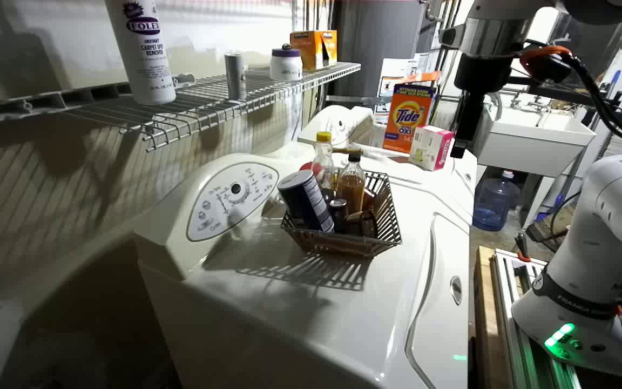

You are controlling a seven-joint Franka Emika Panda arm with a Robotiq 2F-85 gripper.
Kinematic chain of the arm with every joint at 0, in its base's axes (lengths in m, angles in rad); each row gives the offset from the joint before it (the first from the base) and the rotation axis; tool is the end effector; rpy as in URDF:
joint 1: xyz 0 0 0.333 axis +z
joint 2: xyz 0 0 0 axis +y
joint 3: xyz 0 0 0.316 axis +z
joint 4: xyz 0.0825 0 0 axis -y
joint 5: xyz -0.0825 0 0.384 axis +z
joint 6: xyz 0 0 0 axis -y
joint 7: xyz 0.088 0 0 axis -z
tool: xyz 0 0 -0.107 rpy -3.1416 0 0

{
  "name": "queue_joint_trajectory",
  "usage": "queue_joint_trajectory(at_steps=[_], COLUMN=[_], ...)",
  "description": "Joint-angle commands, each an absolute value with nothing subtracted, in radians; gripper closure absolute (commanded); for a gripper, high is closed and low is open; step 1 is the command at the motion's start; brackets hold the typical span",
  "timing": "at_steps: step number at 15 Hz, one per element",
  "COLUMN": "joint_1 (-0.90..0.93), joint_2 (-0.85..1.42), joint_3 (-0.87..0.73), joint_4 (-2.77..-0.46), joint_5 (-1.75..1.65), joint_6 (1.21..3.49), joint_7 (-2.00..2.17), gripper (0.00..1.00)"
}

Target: Move the black tin from the basket to the first shelf

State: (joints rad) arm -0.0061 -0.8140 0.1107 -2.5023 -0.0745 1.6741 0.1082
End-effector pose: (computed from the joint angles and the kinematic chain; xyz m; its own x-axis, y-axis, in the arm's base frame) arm 0.3037 0.0306 0.5379 0.9995 -0.0306 -0.0014 -0.0300 -0.9875 0.1548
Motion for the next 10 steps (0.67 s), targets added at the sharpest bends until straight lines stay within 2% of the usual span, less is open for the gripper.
queue_joint_trajectory(at_steps=[1,6,10], joint_1=[0.005,0.005,0.016], joint_2=[-0.812,-0.812,-0.707], joint_3=[0.103,0.103,0.130], joint_4=[-2.500,-2.500,-2.452], joint_5=[-0.080,-0.080,-0.033], joint_6=[1.671,1.671,1.739], joint_7=[0.115,0.115,0.168], gripper=[0.00,0.00,0.00])
